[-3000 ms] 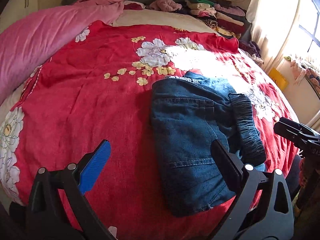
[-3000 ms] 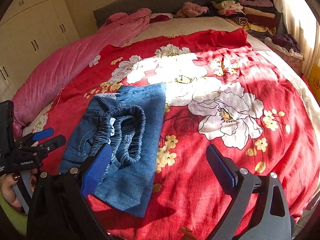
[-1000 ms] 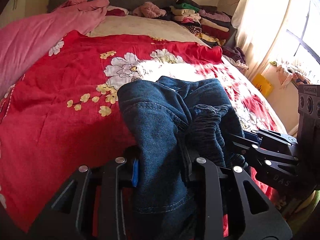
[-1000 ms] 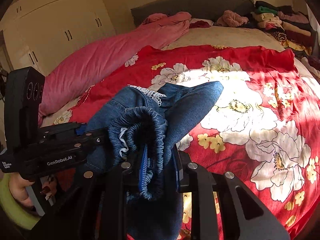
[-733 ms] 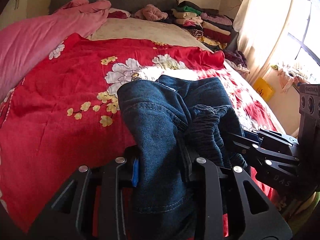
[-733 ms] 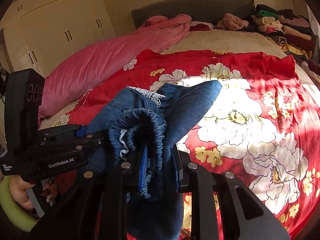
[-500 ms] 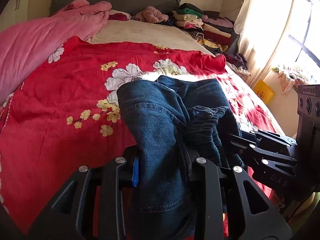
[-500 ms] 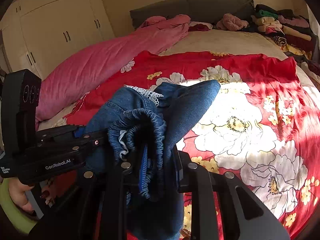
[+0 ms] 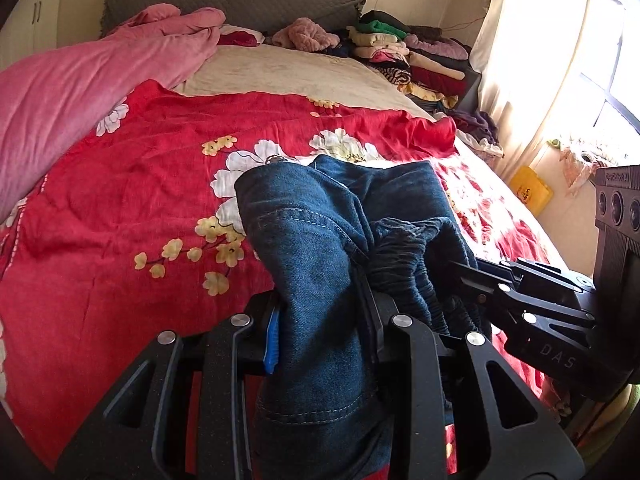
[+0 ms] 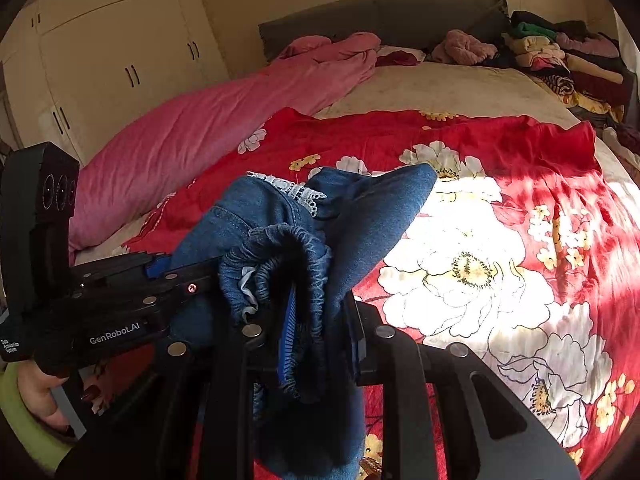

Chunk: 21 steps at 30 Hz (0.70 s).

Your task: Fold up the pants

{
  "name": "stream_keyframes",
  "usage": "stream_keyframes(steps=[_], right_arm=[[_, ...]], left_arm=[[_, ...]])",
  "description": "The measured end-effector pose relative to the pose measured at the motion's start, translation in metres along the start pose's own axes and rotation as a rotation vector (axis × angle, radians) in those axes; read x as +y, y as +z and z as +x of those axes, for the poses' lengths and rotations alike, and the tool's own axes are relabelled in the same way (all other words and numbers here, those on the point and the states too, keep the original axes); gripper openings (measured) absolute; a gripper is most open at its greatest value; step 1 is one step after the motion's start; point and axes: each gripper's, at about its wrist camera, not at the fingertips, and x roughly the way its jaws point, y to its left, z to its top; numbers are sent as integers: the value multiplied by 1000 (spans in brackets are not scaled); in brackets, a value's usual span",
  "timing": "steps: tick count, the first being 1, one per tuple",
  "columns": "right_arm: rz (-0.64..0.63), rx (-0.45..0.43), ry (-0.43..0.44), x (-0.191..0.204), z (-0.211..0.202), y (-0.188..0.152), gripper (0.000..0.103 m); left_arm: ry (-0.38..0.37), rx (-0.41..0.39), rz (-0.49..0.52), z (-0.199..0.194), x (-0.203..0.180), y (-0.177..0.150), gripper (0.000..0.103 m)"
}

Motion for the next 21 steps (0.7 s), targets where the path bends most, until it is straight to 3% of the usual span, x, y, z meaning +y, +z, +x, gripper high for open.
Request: stream_keyframes(steps=[21], right_arm=[[-47,-16,-25,7,10,17,13]], left_arm=[[37,-13,4,10,3,14,23]])
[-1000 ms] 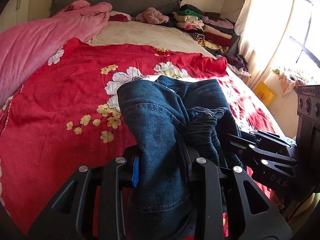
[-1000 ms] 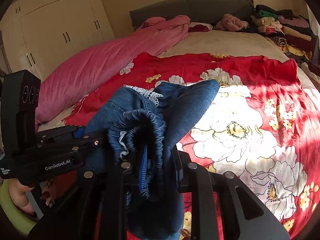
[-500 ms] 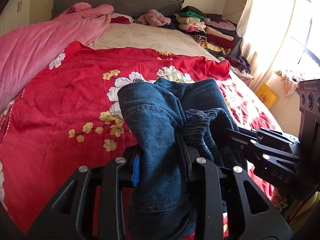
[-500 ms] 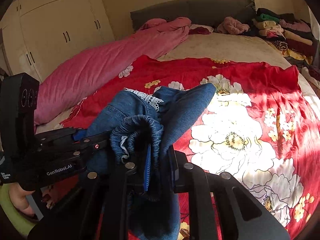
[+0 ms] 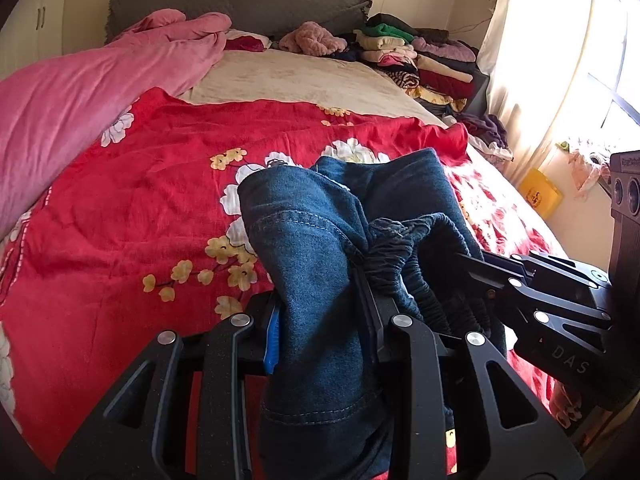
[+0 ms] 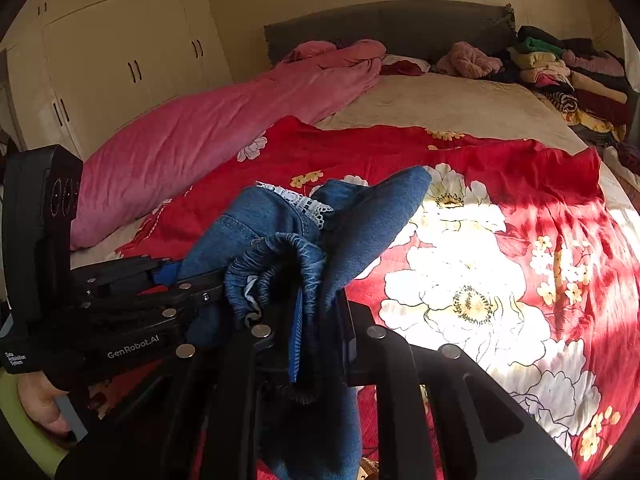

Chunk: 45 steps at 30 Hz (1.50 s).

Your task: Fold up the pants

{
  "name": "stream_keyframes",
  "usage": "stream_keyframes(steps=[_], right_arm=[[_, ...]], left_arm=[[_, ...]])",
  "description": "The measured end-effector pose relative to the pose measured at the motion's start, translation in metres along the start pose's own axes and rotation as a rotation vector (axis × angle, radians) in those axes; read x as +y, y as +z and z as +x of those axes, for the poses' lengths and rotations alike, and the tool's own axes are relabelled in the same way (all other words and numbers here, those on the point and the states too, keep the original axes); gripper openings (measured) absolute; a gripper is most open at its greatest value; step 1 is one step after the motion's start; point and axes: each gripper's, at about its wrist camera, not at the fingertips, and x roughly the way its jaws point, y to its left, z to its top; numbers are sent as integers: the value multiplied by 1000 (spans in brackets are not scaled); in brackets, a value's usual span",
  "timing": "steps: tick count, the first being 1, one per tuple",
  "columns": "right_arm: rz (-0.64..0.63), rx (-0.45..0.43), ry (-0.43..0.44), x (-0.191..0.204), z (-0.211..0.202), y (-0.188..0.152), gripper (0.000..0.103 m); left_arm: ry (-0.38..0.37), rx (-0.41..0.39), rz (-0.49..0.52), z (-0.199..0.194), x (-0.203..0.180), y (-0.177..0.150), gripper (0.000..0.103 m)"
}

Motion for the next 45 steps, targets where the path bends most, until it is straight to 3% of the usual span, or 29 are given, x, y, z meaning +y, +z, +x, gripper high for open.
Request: stream_keyframes(steps=[11,18,25,30,45], right_arm=[[8,20,-21,-9,14,-4,13],[0,46,-99,-18,26,-10,14],[52,94,-146,-37,37,-18,22],[74,109,-172,-47,40,-22,38],[81,164,-201,-55,57,-33,44]], left_arm=[[19,22,13,17,2,-2,23],[34,38,3,29,7,-5,23],[57,61,-1,38,14,-10,28],[67,73,-4,43,17,-13,33],[84,102,-3,53,22,-20,39]])
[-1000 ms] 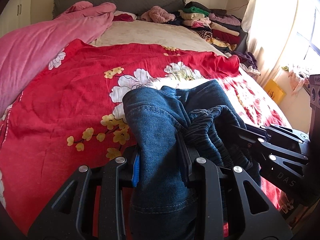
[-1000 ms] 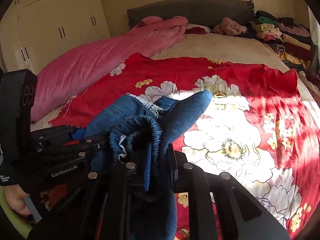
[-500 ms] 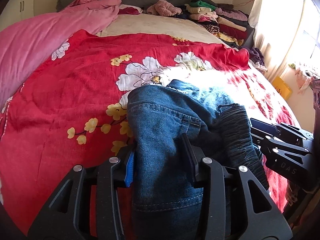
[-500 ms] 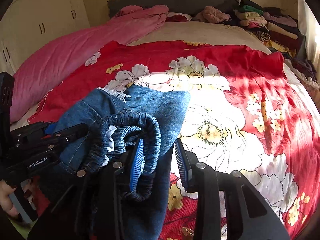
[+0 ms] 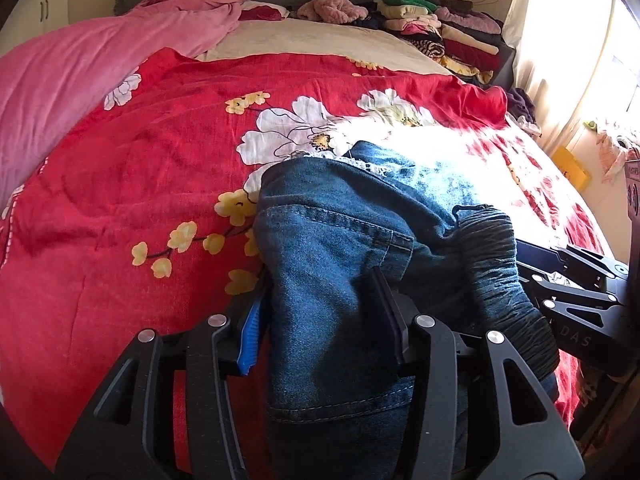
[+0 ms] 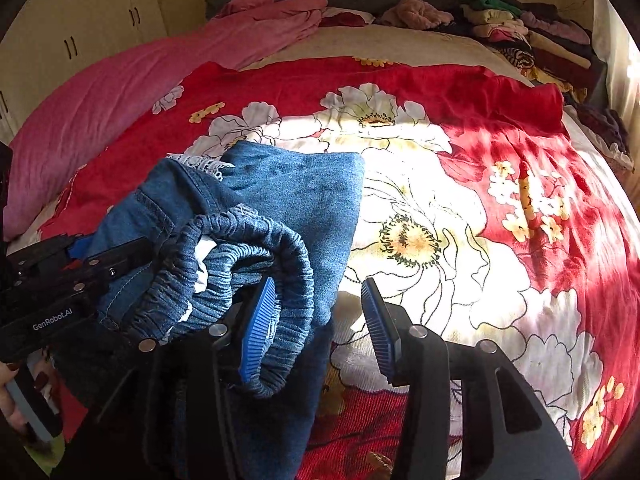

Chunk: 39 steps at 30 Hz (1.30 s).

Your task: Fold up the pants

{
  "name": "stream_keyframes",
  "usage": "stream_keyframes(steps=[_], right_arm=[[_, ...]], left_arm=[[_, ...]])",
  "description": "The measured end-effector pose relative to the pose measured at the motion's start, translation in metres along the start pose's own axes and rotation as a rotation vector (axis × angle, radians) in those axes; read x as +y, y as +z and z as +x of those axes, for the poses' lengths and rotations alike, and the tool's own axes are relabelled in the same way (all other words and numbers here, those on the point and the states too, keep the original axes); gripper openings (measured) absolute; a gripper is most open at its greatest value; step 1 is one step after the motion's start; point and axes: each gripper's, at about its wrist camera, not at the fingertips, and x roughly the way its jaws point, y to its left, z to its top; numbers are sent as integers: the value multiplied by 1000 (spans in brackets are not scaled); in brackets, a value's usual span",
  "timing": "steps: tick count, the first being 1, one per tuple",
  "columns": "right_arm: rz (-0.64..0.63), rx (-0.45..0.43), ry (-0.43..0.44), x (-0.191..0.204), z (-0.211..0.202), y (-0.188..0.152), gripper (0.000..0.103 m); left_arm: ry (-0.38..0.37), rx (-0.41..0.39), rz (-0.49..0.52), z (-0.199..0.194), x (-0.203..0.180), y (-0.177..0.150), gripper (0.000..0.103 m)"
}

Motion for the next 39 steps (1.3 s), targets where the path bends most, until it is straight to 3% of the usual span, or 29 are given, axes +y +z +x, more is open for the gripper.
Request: stream_keyframes(steps=[6,14,15,17,20,23,39], right_arm=[[27,-12,7,-4,-3,0,51],[37,-23,6,-3,-9,0,52],[39,-25,-9,-3,-9,0,69],[51,-42,-18,-6,-13,-1,82],[70,-43,-2,-9,-16,-1,83],[62,-56,-9,-7,-20,-1,90],[81,-130,-22,-7,-49,-2,91]], left_arm=[[1,1,-2,0,0,0,41],[4,6,-5,-3,2,-1,48],[6,5,-3,-3,1,-1,49],[10,8,-1,-4,2,-2,51],[10,8,-3,-7,2,-2,57],[8,7,-3,-8,2,-2,59],[25,-13,0,-28,0,1,89]])
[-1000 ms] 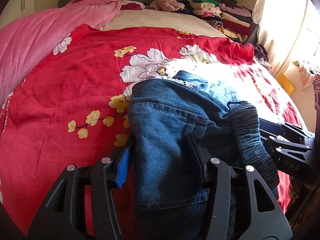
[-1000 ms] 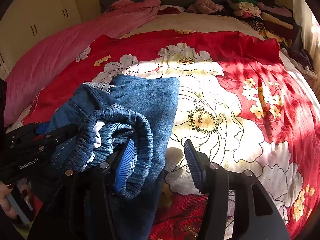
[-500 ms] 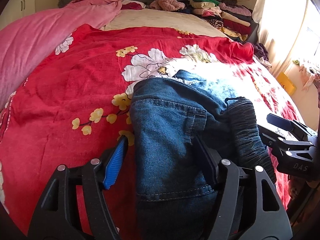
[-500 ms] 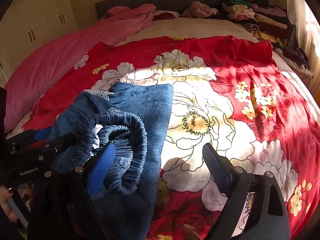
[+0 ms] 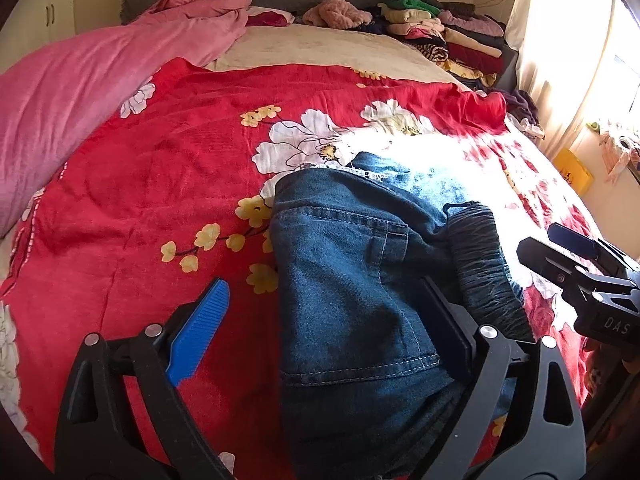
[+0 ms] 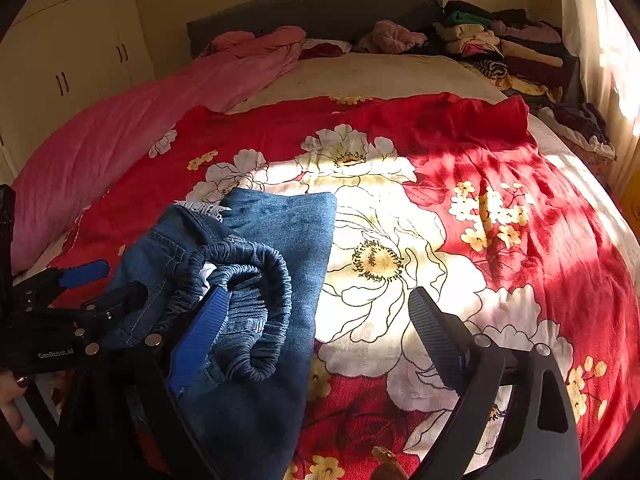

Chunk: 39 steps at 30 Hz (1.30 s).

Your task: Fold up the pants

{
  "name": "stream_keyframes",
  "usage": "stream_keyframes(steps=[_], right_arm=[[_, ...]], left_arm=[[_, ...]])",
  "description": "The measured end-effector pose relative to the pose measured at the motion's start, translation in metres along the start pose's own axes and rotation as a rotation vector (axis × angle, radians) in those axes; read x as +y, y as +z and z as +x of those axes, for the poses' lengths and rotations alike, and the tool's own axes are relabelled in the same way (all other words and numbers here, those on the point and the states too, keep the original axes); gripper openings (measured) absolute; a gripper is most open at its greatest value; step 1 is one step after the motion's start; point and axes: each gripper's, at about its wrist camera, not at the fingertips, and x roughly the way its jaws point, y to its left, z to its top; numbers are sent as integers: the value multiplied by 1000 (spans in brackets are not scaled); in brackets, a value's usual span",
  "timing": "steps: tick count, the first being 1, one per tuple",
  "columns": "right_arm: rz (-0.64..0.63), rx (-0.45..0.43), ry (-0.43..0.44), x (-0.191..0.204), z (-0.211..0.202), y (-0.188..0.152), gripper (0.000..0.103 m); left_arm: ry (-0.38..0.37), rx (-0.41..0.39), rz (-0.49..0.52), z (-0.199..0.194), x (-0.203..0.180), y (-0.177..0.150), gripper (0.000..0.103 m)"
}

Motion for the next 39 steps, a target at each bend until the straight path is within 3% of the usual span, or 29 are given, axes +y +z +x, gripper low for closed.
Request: stream_keyframes(steps=[2,16,31,39], right_arm=[[-4,-10,5,2,-5,0,99],[4,-128,41,12,-70,-4,99],[-48,-194,31,29,-138,-39,99],[-67,-202,35,42,-153,-64,99]], left_arm=[[2,-10,-4,-5,0,1,93],[20,-101,12,-61,-8,-5,93],[10,-167,12,-119,-19,-43,94],[28,-156,26,-133,-10,-66,94]])
